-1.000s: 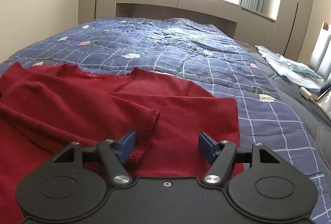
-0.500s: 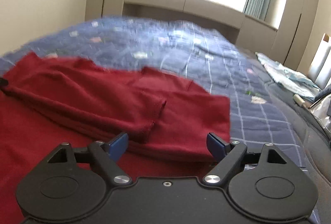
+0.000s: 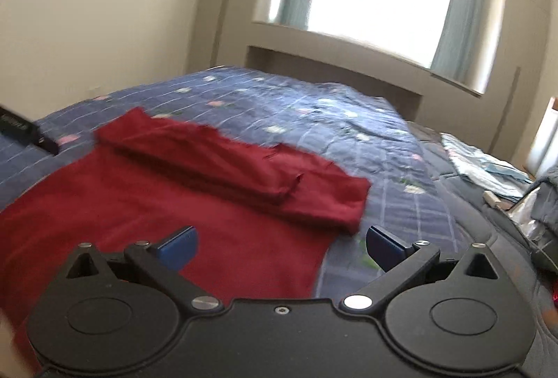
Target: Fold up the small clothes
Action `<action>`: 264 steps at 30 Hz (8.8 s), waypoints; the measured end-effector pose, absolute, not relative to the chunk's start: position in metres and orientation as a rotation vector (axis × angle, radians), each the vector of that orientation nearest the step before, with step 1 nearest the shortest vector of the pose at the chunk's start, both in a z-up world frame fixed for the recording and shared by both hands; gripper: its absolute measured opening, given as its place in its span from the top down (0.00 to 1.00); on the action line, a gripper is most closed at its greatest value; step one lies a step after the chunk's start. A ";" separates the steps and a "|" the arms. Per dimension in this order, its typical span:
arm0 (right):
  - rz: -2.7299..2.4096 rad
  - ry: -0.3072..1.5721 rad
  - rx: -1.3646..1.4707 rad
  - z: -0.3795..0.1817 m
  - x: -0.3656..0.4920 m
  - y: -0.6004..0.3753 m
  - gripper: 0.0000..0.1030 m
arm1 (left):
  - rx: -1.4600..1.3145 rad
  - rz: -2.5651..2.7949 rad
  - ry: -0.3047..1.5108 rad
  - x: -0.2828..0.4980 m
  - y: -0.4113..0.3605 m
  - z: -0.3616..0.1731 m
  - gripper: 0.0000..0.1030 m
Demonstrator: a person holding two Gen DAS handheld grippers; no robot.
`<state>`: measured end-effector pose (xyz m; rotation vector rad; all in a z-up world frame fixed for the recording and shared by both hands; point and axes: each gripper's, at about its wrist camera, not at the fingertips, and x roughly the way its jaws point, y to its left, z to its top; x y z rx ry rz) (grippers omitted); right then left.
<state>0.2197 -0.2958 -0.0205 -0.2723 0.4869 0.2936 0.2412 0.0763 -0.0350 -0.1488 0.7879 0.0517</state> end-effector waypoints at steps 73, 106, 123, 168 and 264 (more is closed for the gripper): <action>0.511 0.503 -0.679 -0.075 0.094 -0.238 0.85 | 0.867 -0.127 0.569 0.071 -0.071 -0.088 0.80; 0.550 0.428 -0.636 0.057 0.241 -0.253 0.90 | 0.489 -0.327 0.695 0.261 -0.003 0.069 0.96; 0.538 0.576 -0.500 0.042 0.501 -0.237 0.90 | 0.337 -0.248 0.948 0.525 0.022 0.015 0.95; 0.337 0.692 -0.218 -0.081 0.605 -0.286 0.35 | -0.066 -0.218 0.940 0.618 0.140 -0.016 0.01; 0.247 0.523 -0.410 -0.109 0.467 -0.142 0.01 | -0.308 0.195 0.602 0.340 0.088 -0.120 0.00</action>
